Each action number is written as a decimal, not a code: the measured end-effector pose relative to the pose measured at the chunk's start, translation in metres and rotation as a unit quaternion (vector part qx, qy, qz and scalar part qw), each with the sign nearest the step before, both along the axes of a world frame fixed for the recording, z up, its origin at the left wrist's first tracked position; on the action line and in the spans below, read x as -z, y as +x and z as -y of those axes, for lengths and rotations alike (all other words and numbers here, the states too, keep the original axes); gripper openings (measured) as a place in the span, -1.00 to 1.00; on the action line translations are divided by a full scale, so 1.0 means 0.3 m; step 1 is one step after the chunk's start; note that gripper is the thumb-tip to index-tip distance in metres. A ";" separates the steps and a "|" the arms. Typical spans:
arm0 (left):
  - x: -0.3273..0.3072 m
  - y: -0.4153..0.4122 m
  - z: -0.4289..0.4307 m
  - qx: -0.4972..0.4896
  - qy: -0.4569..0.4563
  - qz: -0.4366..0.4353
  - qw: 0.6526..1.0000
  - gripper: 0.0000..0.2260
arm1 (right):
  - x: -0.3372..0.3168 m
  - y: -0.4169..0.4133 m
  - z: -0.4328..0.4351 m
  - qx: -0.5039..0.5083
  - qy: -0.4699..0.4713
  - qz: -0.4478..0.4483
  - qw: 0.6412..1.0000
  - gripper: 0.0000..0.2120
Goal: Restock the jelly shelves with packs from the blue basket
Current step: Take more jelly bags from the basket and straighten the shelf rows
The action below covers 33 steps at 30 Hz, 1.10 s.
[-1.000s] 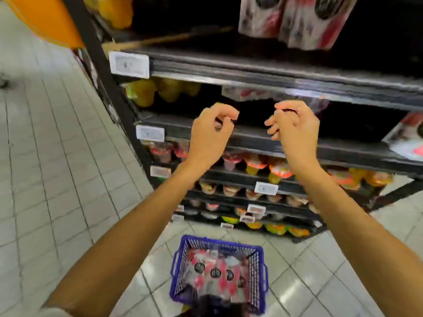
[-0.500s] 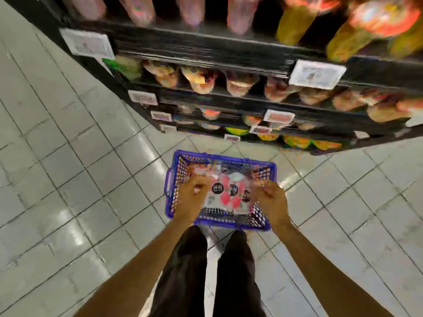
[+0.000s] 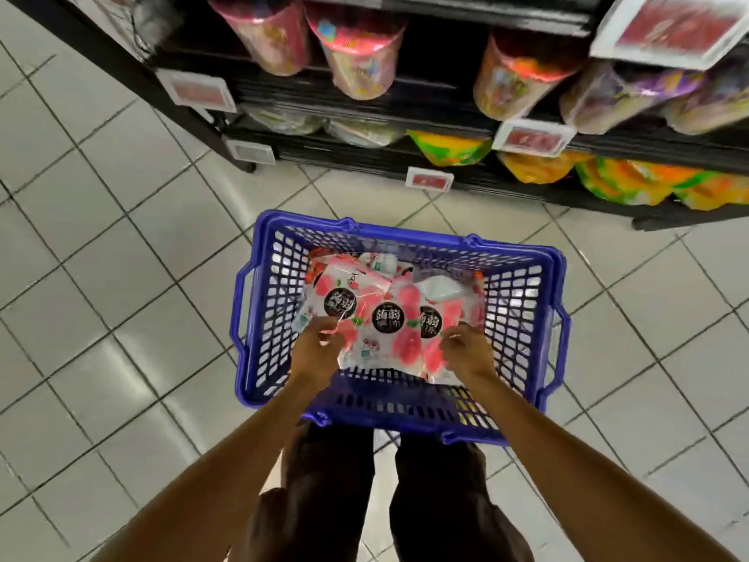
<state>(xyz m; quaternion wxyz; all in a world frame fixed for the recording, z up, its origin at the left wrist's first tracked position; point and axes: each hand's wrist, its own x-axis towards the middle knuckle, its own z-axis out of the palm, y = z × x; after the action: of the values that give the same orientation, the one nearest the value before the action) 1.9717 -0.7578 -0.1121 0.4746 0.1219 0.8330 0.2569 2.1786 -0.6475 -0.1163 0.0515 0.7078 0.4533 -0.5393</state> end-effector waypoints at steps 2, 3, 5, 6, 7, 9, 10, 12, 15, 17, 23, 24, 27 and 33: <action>0.126 -0.014 0.006 -0.021 -0.028 0.011 0.999 -0.69 | 0.107 -0.020 0.017 -0.061 -0.009 0.032 0.998 -0.91; 0.182 -0.027 0.006 -0.019 -0.048 0.008 0.999 -0.60 | 0.156 -0.036 0.033 -0.104 -0.007 0.042 0.994 -0.92; 0.291 -0.060 0.005 0.020 -0.086 -0.039 0.995 -0.55 | 0.230 -0.081 0.070 -0.158 0.004 0.061 0.985 -0.79; 0.345 -0.076 0.006 0.046 -0.103 -0.075 0.991 -0.51 | 0.260 -0.104 0.085 -0.145 0.012 0.068 0.987 -0.72; 0.388 -0.088 0.006 0.081 -0.129 -0.099 0.983 -0.44 | 0.284 -0.126 0.098 -0.117 0.017 0.072 0.990 -0.68; 0.444 -0.091 0.004 0.187 -0.202 -0.141 0.951 -0.18 | 0.319 -0.164 0.113 -0.080 0.007 0.061 0.995 -0.68; 0.464 -0.087 0.004 0.231 -0.224 -0.167 0.932 -0.07 | 0.343 -0.175 0.117 -0.074 -0.006 0.049 0.996 -0.66; 0.465 -0.079 -0.006 0.241 -0.230 -0.206 0.920 0.04 | 0.360 -0.193 0.111 -0.032 -0.064 0.022 0.997 -0.50; 0.407 -0.088 -0.024 0.210 -0.270 -0.183 0.922 0.12 | 0.346 -0.174 0.111 0.060 -0.173 -0.040 0.982 -0.64; 0.344 -0.092 -0.017 0.223 -0.284 -0.158 0.919 0.07 | 0.325 -0.131 0.121 0.084 -0.179 -0.058 0.978 -0.78; 0.101 -0.080 0.003 0.030 -0.170 0.017 0.985 -0.51 | 0.124 -0.002 0.176 0.169 -0.165 -0.060 0.970 -0.88; 0.045 -0.074 0.008 -0.010 -0.138 0.063 0.988 -0.60 | 0.070 0.016 0.184 0.184 -0.165 -0.076 0.966 -0.90; -0.166 -0.053 0.010 -0.042 -0.054 0.129 0.989 -0.62 | -0.135 0.053 0.173 0.261 -0.140 -0.135 0.946 -0.92; -0.721 -0.047 -0.092 0.001 0.091 0.151 0.984 -0.75 | -0.685 0.054 0.045 0.312 -0.059 -0.252 0.914 -0.79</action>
<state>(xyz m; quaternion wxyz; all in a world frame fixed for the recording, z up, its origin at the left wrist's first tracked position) 1.9577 -0.7304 0.1043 0.5823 0.1253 0.7245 0.3469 2.1947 -0.6609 0.0891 -0.1940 0.6494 0.1751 -0.7141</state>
